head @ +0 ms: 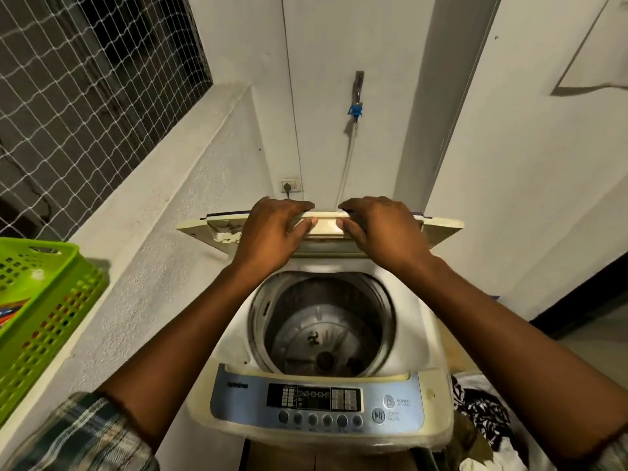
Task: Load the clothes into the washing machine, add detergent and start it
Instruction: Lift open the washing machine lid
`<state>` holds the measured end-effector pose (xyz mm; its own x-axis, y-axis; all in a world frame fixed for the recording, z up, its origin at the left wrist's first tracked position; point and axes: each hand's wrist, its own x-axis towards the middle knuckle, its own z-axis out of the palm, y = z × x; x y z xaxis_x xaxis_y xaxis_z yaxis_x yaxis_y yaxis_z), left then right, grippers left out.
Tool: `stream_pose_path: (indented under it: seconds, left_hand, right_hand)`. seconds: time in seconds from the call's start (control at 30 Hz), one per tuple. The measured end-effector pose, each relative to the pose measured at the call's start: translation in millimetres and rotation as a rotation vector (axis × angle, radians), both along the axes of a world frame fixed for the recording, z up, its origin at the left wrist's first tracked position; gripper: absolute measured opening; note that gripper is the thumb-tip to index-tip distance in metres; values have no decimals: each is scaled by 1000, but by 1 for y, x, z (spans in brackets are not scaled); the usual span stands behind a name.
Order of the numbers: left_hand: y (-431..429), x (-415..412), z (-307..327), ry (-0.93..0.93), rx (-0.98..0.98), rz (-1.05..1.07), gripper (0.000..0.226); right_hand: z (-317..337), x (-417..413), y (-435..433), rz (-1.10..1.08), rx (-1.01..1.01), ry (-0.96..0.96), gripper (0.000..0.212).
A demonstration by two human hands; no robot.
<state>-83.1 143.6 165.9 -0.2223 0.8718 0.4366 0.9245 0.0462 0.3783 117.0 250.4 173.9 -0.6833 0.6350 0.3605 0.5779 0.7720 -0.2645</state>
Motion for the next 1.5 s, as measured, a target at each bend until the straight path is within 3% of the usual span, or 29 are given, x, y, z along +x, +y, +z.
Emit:
stream_pose_path:
  seconds: [0.2, 0.6, 1.07, 1.3, 1.5]
  left_hand:
    - [45, -18, 5, 31, -22, 26, 43]
    - [113, -41, 11, 108, -121, 98, 56]
    - [128, -52, 8, 129, -202, 73, 69]
    - [100, -42, 7, 288, -126, -4, 66]
    - [48, 9, -14, 54, -96, -34, 62]
  right_hand:
    - [4, -24, 31, -127, 49, -38, 39]
    - [4, -56, 97, -98, -4, -111, 63]
    - [3, -61, 113, -68, -41, -130, 71]
    - [-1, -22, 77, -94, -22, 40, 59]
    - [-27, 26, 20, -155, -87, 72, 57]
